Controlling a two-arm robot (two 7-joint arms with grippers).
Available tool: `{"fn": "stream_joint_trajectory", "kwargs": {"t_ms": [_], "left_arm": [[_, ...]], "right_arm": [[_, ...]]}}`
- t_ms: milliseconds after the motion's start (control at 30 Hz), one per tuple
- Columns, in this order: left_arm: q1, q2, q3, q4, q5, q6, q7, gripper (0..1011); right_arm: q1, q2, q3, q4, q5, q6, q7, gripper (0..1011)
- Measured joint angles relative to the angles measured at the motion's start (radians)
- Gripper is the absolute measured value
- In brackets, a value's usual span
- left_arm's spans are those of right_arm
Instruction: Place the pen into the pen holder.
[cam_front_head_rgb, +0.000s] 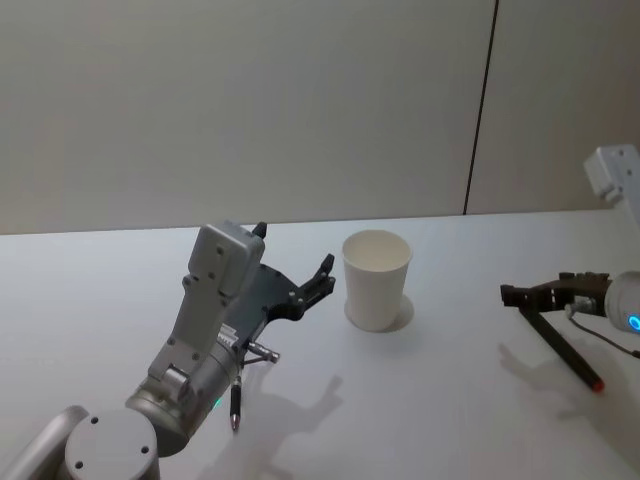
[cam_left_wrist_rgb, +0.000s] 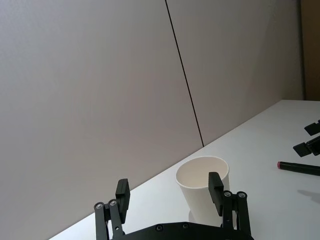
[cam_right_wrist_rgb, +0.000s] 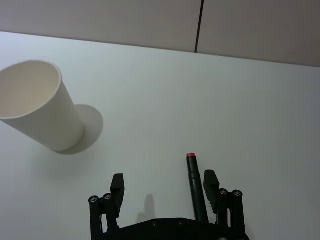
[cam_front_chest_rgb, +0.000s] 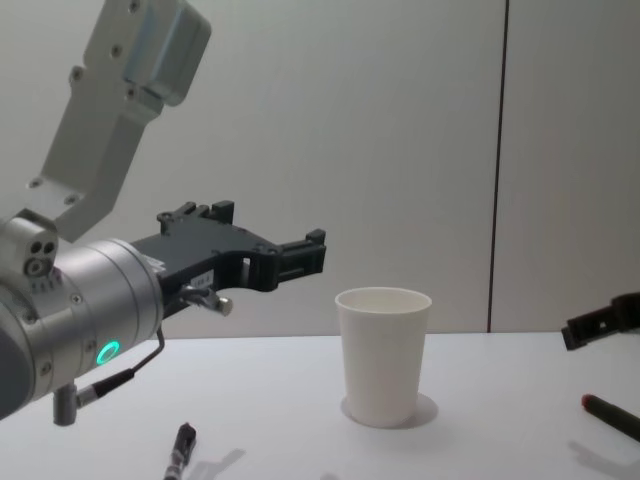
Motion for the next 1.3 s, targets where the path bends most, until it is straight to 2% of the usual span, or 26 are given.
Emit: {"fn": "stream_joint_trajectory", "kwargs": {"t_ms": [433, 667, 1100, 1300], "left_arm": [[0.0, 0.0, 0.0, 0.0, 0.0, 0.0, 0.0, 1004], [0.0, 0.0, 0.0, 0.0, 0.0, 0.0, 0.0, 1004], [0.0, 0.0, 0.0, 0.0, 0.0, 0.0, 0.0, 1004], [0.0, 0.0, 0.0, 0.0, 0.0, 0.0, 0.0, 1004]], "right_arm": [[0.07, 0.001, -0.006, 0.102, -0.063, 0.056, 0.061, 1001], [0.106, 0.006, -0.017, 0.159, -0.121, 0.073, 0.117, 1001], [0.157, 0.01, -0.036, 0.245, -0.204, 0.075, 0.197, 1001], [0.171, 0.009, -0.039, 0.277, -0.218, 0.064, 0.211, 1002]]}}
